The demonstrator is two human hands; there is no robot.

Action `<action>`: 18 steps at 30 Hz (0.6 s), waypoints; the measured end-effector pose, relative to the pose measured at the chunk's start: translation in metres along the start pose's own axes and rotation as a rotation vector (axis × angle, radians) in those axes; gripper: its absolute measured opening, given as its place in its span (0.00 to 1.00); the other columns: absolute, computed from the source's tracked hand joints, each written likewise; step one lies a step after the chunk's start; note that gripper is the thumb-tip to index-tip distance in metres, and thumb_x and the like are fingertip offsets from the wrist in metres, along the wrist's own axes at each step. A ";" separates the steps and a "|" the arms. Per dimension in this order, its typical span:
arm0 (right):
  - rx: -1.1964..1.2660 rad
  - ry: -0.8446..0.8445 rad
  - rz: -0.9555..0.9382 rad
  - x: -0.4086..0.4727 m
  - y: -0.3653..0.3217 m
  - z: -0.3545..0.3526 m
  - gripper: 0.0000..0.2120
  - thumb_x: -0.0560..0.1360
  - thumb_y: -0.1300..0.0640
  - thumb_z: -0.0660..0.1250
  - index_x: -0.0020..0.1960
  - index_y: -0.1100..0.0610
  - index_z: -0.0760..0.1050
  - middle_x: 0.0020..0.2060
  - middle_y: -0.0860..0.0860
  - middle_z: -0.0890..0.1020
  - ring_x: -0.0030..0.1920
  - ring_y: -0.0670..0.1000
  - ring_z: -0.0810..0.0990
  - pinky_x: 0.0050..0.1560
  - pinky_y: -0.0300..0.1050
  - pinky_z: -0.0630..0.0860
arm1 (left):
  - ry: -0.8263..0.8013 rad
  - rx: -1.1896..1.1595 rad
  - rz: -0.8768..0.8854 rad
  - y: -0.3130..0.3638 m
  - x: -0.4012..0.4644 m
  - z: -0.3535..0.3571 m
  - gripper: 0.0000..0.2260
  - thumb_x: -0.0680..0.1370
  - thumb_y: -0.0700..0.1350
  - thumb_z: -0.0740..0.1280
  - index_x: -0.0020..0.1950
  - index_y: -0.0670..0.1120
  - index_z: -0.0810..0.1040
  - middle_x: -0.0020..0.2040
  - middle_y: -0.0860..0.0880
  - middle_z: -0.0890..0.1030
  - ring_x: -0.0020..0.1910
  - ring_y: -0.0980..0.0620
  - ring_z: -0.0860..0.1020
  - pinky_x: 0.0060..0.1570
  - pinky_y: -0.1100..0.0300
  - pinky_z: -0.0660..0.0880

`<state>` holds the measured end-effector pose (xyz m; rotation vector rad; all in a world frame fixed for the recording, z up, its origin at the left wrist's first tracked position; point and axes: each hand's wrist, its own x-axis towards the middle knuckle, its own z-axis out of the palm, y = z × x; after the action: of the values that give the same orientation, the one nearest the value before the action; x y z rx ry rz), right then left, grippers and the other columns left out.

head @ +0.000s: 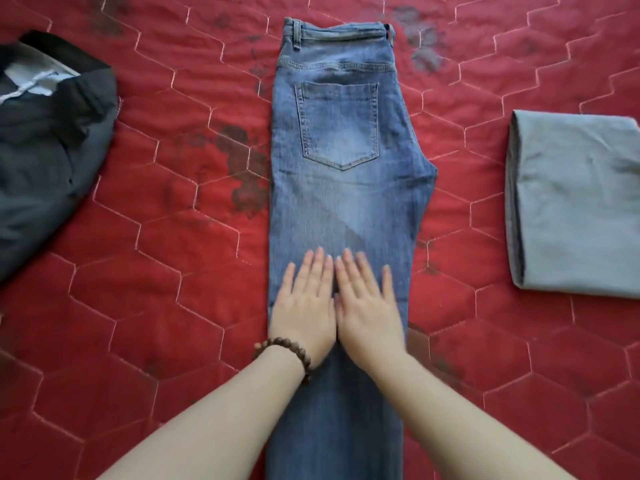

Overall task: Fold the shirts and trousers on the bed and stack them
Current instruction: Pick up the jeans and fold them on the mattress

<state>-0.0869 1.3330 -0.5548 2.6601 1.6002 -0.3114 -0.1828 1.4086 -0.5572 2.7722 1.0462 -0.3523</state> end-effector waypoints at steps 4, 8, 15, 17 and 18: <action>0.007 -0.054 0.081 -0.062 0.008 0.011 0.29 0.79 0.46 0.49 0.76 0.57 0.59 0.76 0.51 0.61 0.76 0.52 0.57 0.75 0.61 0.48 | -0.016 0.001 0.055 -0.021 -0.062 0.008 0.30 0.78 0.55 0.46 0.77 0.41 0.58 0.77 0.44 0.57 0.76 0.47 0.57 0.74 0.45 0.52; 0.000 -0.020 0.177 -0.099 -0.004 0.015 0.28 0.78 0.48 0.49 0.74 0.61 0.63 0.75 0.55 0.63 0.75 0.55 0.61 0.72 0.62 0.51 | 0.013 0.008 -0.020 -0.013 -0.102 0.015 0.29 0.78 0.53 0.49 0.74 0.39 0.62 0.76 0.42 0.61 0.76 0.45 0.59 0.72 0.41 0.55; -0.006 -0.060 0.043 -0.195 -0.003 0.030 0.28 0.79 0.46 0.50 0.76 0.56 0.61 0.75 0.50 0.62 0.76 0.53 0.58 0.72 0.62 0.51 | -0.019 -0.027 -0.004 0.009 -0.209 0.048 0.29 0.77 0.54 0.52 0.75 0.42 0.64 0.76 0.45 0.61 0.75 0.44 0.61 0.69 0.41 0.58; -0.004 -0.052 0.124 -0.216 0.000 0.029 0.28 0.79 0.46 0.49 0.75 0.57 0.62 0.75 0.51 0.62 0.75 0.54 0.57 0.72 0.63 0.51 | -0.007 -0.025 -0.054 0.011 -0.224 0.048 0.28 0.77 0.54 0.52 0.75 0.43 0.64 0.76 0.45 0.61 0.75 0.42 0.61 0.69 0.39 0.58; 0.006 -0.063 0.129 -0.225 -0.007 0.029 0.28 0.79 0.46 0.49 0.75 0.56 0.62 0.75 0.52 0.62 0.75 0.54 0.57 0.71 0.63 0.51 | -0.010 -0.034 -0.066 0.018 -0.228 0.048 0.28 0.77 0.54 0.51 0.75 0.44 0.63 0.76 0.44 0.61 0.75 0.41 0.60 0.69 0.39 0.57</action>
<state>-0.1993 1.1367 -0.5423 2.7124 1.4048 -0.3921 -0.3444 1.2408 -0.5399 2.7079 1.1333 -0.3523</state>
